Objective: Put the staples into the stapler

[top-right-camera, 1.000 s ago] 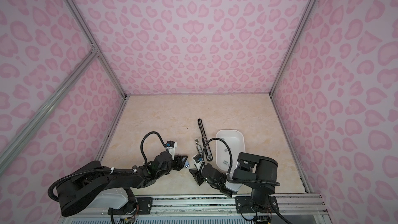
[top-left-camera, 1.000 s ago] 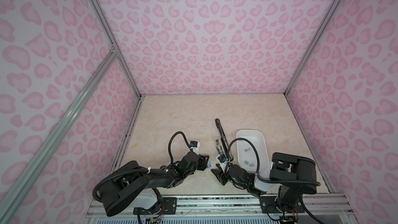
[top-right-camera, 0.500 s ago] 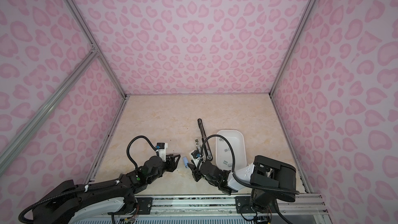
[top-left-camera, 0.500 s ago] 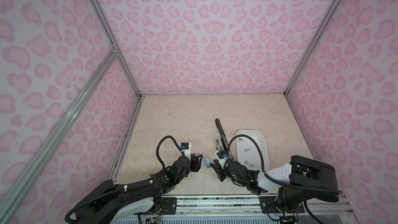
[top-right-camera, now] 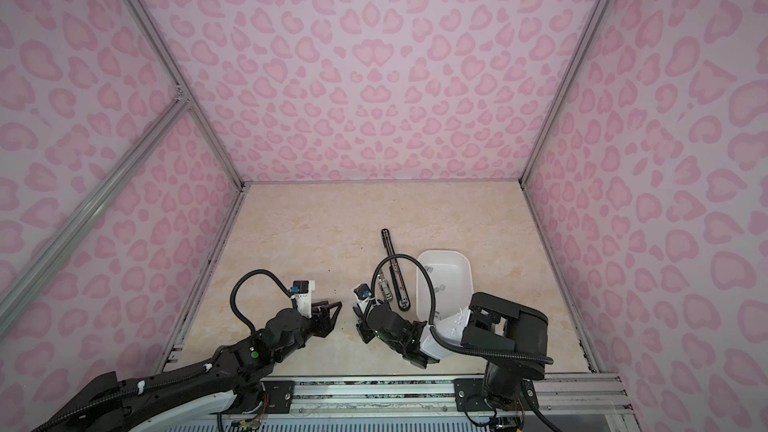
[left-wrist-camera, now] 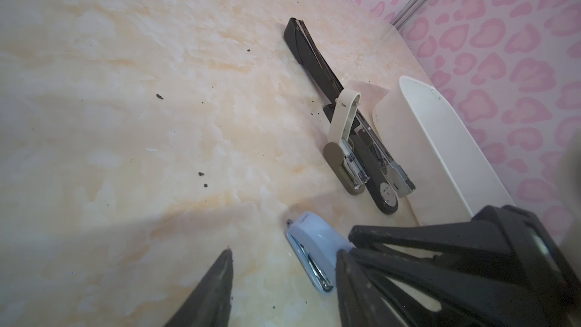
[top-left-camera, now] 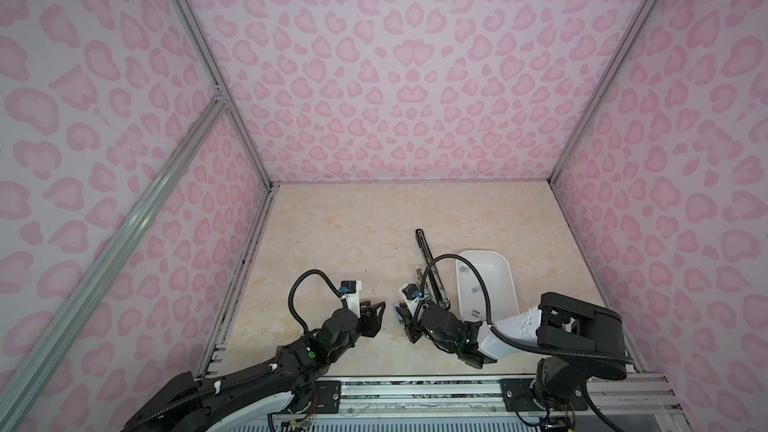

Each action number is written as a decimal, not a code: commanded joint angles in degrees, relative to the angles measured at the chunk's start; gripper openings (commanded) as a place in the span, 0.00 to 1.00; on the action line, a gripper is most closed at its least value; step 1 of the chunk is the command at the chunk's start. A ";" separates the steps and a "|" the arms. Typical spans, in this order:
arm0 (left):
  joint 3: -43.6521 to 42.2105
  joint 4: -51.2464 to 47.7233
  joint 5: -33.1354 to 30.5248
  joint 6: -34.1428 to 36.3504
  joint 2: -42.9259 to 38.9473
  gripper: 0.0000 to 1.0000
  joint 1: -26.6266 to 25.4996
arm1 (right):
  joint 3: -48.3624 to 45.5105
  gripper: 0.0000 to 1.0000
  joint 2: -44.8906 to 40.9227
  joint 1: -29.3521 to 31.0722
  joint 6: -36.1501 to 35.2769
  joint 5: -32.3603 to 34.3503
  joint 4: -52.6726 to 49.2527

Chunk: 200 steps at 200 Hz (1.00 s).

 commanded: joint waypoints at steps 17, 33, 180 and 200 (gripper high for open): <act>-0.80 -0.12 0.17 -0.35 -0.03 0.54 -0.02 | 0.23 0.11 3.54 0.67 0.58 2.95 0.62; -0.95 -0.12 0.05 -0.29 0.09 0.54 -0.03 | 0.07 0.10 4.87 1.29 1.01 4.04 1.04; -0.07 2.40 0.74 -0.12 4.64 0.55 -0.02 | -5.55 0.09 13.26 2.82 6.80 6.36 13.36; 0.09 1.78 0.68 0.13 3.80 0.54 -0.02 | -3.47 0.11 10.00 2.75 6.41 8.30 7.15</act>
